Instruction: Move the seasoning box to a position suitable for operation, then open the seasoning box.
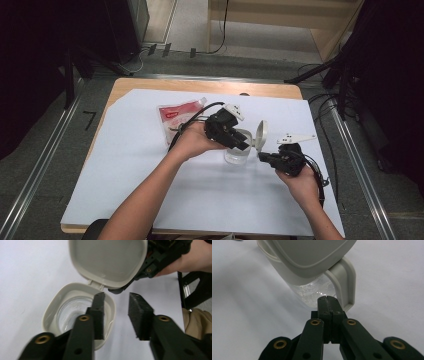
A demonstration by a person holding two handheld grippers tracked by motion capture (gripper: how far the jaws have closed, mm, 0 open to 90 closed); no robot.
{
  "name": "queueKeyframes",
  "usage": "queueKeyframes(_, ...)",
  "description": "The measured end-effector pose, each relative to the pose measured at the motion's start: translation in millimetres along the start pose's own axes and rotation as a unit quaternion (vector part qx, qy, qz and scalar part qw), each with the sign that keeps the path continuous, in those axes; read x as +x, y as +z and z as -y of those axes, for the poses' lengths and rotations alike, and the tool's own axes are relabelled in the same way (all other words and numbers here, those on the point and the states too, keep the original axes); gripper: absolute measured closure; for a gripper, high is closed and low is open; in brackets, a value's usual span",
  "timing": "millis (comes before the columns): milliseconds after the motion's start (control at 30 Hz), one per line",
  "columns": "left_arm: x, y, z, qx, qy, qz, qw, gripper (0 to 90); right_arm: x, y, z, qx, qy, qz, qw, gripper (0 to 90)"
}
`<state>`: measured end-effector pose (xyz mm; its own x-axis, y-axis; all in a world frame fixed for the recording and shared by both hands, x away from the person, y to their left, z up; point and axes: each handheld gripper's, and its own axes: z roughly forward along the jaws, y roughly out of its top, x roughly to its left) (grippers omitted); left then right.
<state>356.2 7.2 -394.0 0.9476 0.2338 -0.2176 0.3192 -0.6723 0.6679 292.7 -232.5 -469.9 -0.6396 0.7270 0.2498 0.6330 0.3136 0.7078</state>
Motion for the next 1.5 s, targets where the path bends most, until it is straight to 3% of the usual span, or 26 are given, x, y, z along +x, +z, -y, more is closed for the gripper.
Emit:
queueKeyframes(67,4.7,-3.3,3.0,-0.006,-0.029,0.004,0.9995,46.8,-1.2,5.9,0.8,0.010,-0.009,0.013,0.9998,90.0)
queueKeyframes(200,7.5,-10.9,11.9,-0.018,-0.043,-0.002,0.9989,44.1,-6.1,7.1,1.3,0.010,-0.003,0.015,0.9998,90.0)
queueKeyframes(633,0.0,-31.5,30.5,-0.024,-0.034,-0.033,0.9986,44.7,-16.5,6.5,-1.0,0.001,0.005,0.019,0.9998,89.8)
queueKeyframes(833,-2.0,-45.6,39.6,-0.030,-0.048,-0.041,0.9975,44.5,-11.9,-2.2,-0.3,-0.003,-0.006,0.010,0.9999,81.8)
queueKeyframes(900,-3.1,-51.0,44.1,-0.027,-0.056,-0.046,0.9970,44.3,-11.3,-7.1,0.9,-0.004,-0.004,0.001,1.0000,71.2)
queueKeyframes(933,-3.1,-51.0,44.1,-0.027,-0.056,-0.046,0.9970,44.0,-11.3,-7.1,0.9,-0.004,-0.004,0.001,1.0000,71.2)
queueKeyframes(1000,-3.3,-56.7,49.6,-0.028,-0.064,-0.048,0.9964,43.8,-10.0,-11.0,4.0,-0.014,0.004,-0.002,0.9999,57.9)
queueKeyframes(1033,-3.3,-56.7,49.6,-0.028,-0.064,-0.048,0.9964,43.8,-10.0,-11.0,4.0,-0.014,0.004,-0.002,0.9999,57.9)
queueKeyframes(1100,-3.2,-63.1,55.9,-0.030,-0.070,-0.052,0.9957,44.0,-5.2,-15.0,5.6,-0.029,-0.011,0.000,0.9995,50.5)
queueKeyframes(1500,3.2,-86.0,74.1,-0.040,-0.092,-0.068,0.9926,44.0,2.4,-29.5,12.5,-0.026,-0.021,-0.002,0.9994,47.6)
